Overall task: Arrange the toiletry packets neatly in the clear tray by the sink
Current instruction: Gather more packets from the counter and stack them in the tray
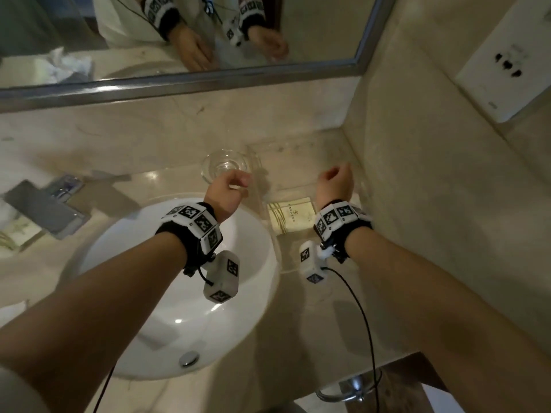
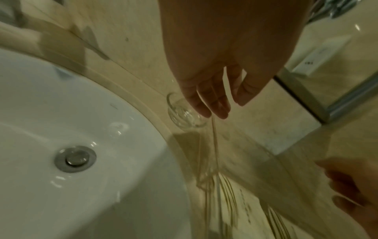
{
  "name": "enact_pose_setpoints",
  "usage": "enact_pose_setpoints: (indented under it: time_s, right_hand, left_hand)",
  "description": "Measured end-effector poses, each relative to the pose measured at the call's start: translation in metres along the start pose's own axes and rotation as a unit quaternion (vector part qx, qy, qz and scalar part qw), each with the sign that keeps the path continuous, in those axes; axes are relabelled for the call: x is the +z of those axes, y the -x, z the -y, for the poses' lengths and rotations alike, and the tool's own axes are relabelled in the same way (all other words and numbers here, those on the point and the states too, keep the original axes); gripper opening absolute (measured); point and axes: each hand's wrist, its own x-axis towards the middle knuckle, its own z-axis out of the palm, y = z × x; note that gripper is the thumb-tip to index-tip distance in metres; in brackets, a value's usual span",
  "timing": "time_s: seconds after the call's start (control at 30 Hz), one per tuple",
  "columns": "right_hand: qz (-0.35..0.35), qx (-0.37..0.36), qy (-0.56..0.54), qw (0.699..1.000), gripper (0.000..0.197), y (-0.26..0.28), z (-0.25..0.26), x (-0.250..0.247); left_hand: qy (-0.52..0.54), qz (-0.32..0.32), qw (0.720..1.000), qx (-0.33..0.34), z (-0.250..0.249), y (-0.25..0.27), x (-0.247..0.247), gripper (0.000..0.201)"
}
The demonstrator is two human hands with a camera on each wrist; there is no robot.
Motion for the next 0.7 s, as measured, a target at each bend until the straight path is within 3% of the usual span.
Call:
enact_pose_setpoints:
  time_s: [0.07,0.17,0.37,0.5,0.57,0.67,0.7]
  right_hand:
    - [0.057,-0.032,-0.037,0.997,0.006,0.023,0.021,0.013]
    - [0.130,-0.106,-0.063,0.984,0.011,0.064,0.055,0.039]
    - [0.262,-0.223,-0.102,0.934,0.040,0.169,0.116,0.110]
    - [0.371,-0.273,-0.107,0.881,0.034,0.246,0.143,0.153]
    - [0.404,-0.306,-0.093,0.857,0.021,0.280,0.151,0.171]
    - [0.458,-0.341,-0.027,0.821,0.003,0.324,0.157,0.204]
    - [0.472,-0.347,0.005,0.810,0.006,0.330,0.157,0.213]
  left_hand:
    - [0.006,-0.034,0.999,-0.003,-0.001,0.004,-0.019,0.028]
    - [0.017,-0.100,0.995,-0.002,0.004,0.017,-0.062,0.022]
    - [0.023,-0.200,0.978,-0.044,0.045,0.065,-0.177,0.019]
    - [0.020,-0.278,0.957,-0.086,0.081,0.113,-0.253,0.021]
    - [0.016,-0.319,0.941,-0.112,0.100,0.130,-0.289,0.025]
    - [-0.004,-0.368,0.917,-0.153,0.134,0.153,-0.339,0.026]
    - [-0.016,-0.371,0.913,-0.166,0.143,0.156,-0.349,0.026]
